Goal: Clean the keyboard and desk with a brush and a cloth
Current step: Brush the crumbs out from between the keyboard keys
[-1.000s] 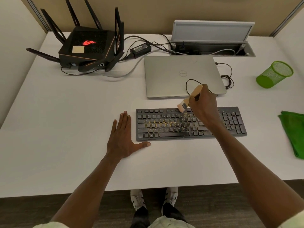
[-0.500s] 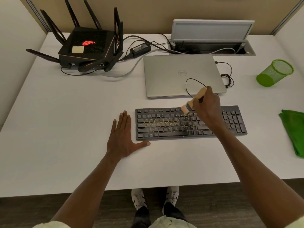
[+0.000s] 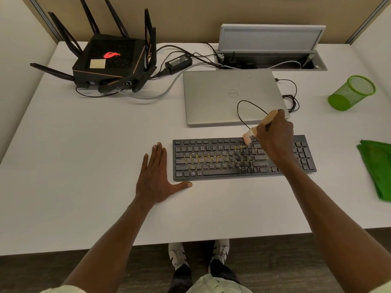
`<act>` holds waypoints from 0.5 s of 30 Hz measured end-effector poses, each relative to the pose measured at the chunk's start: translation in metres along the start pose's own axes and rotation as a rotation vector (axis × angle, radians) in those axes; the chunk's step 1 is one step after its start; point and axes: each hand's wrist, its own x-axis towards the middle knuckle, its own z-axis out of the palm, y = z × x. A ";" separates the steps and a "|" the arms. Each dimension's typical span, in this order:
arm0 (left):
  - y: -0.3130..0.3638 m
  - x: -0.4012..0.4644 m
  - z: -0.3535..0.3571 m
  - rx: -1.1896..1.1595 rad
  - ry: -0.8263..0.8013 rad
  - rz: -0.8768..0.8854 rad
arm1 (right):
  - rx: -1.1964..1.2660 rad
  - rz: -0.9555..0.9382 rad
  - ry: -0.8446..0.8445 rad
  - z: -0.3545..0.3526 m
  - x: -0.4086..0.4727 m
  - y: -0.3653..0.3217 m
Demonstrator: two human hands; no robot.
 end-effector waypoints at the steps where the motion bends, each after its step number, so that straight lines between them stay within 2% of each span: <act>1: 0.000 0.000 0.000 0.000 0.000 0.001 | 0.021 -0.008 0.004 0.000 0.000 -0.001; 5: 0.000 -0.001 0.001 -0.002 0.008 0.002 | 0.100 -0.001 -0.006 0.010 -0.007 -0.014; 10: 0.001 -0.001 0.000 -0.001 0.002 0.003 | 0.098 -0.008 -0.043 0.015 -0.026 -0.015; 15: 0.001 -0.001 0.000 -0.003 0.001 0.004 | 0.089 -0.007 -0.008 0.011 -0.025 -0.019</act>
